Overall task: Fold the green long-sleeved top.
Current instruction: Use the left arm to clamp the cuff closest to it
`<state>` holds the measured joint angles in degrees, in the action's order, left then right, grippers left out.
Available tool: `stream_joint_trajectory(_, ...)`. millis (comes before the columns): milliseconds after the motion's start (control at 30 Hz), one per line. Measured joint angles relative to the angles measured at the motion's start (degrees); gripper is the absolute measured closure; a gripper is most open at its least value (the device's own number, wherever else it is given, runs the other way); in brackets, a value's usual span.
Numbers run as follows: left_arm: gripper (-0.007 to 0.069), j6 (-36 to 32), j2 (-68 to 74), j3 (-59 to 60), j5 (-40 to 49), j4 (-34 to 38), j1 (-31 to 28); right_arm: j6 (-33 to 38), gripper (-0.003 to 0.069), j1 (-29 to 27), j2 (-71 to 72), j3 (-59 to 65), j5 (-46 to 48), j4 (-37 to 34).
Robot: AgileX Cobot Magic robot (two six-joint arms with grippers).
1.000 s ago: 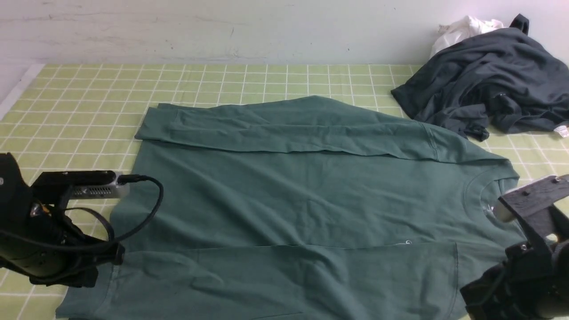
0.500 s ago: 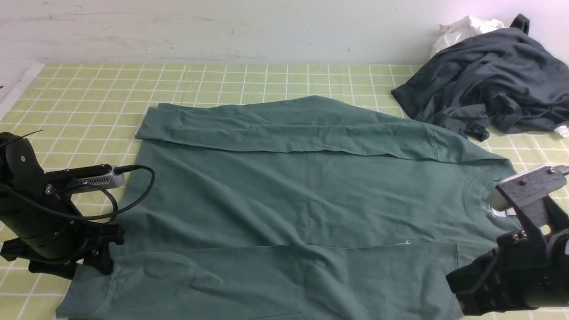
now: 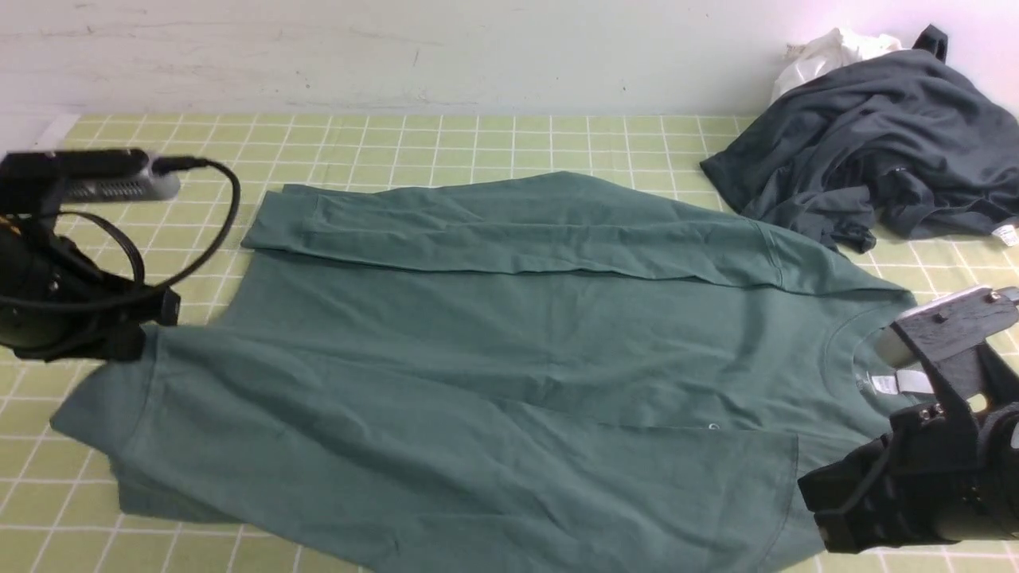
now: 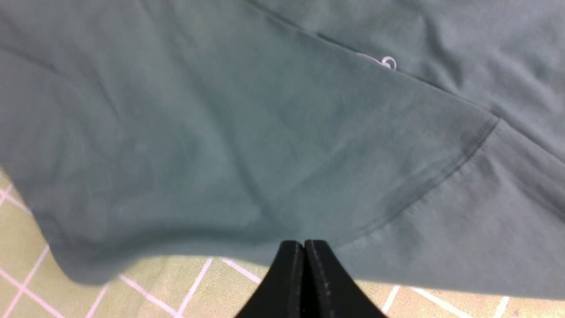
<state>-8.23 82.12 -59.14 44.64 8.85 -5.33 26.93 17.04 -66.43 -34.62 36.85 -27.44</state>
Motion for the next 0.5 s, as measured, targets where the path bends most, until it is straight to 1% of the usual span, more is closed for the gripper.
stream_joint_trajectory(133, 0.0573, -0.38, 1.48, -0.28, 0.51, -0.17, 0.00, 0.00, 0.0675, 0.00, 0.00, 0.00, -0.07, -0.05)
stream_joint_trajectory(233, 0.0573, 0.37, 8.57, -0.28, 1.87, -0.29, 0.00, 0.00, 0.0675, 0.00, 0.00, 0.00, -0.07, -0.05)
stream_joint_trajectory(367, 0.0573, 2.37, 14.42, -0.35, 2.44, -0.35, 0.00, 0.00, 0.0675, 0.04, 0.00, 0.00, -0.07, -0.05)
stream_joint_trajectory(500, 0.0531, 2.84, 15.87, -0.54, 3.54, -0.59, 0.00, 0.00, 0.0675, 0.06, 0.00, 0.00, -0.07, -0.05)
